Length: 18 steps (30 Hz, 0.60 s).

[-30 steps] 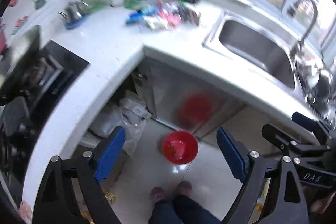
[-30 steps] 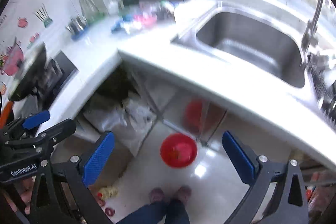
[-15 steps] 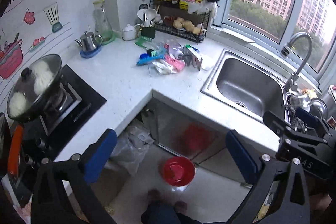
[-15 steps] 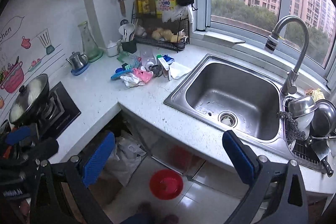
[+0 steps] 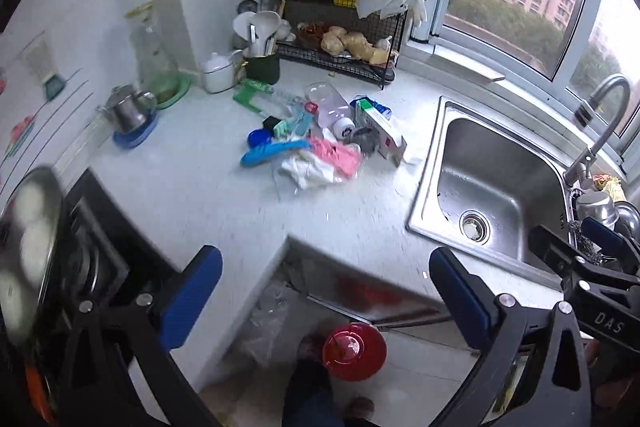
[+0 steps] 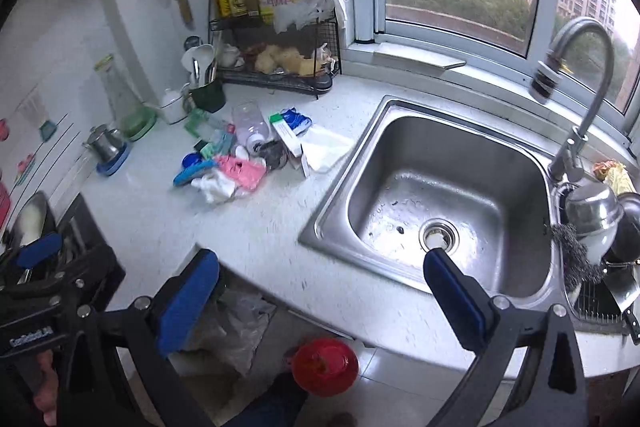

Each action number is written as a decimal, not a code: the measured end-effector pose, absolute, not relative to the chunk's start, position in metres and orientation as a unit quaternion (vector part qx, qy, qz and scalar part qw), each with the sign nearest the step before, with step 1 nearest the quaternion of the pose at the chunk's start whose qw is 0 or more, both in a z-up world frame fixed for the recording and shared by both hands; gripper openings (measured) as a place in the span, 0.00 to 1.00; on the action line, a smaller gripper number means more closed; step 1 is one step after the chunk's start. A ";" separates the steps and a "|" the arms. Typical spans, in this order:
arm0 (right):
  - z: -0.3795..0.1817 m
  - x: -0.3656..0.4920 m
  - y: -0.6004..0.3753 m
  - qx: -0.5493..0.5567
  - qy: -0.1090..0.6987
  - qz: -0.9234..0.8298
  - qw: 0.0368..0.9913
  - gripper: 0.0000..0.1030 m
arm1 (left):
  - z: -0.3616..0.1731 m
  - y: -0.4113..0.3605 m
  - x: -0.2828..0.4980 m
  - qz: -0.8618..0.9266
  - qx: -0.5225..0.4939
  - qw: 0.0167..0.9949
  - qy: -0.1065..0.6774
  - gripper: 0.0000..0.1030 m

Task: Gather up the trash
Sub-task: 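Raise both tools back up toward the counter, then grasp the white-and-green box with the right tool while the left tool grasps the blue glove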

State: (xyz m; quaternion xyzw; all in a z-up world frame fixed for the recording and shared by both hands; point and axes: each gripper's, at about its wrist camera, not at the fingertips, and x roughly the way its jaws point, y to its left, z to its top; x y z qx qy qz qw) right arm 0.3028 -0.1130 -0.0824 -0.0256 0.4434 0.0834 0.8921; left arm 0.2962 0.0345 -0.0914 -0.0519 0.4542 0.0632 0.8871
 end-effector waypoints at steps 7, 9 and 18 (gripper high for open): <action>-0.101 0.371 -0.084 -0.018 0.469 0.077 0.880 0.99 | -0.112 0.078 0.381 0.045 -0.062 0.870 0.487 1.00; -0.107 0.387 -0.078 -0.021 0.477 0.078 0.875 0.99 | -0.119 0.090 0.400 0.048 -0.068 0.865 0.495 1.00; -0.139 0.451 -0.053 -0.034 0.515 0.078 0.853 0.98 | -0.153 0.120 0.463 0.035 -0.057 0.848 0.525 1.00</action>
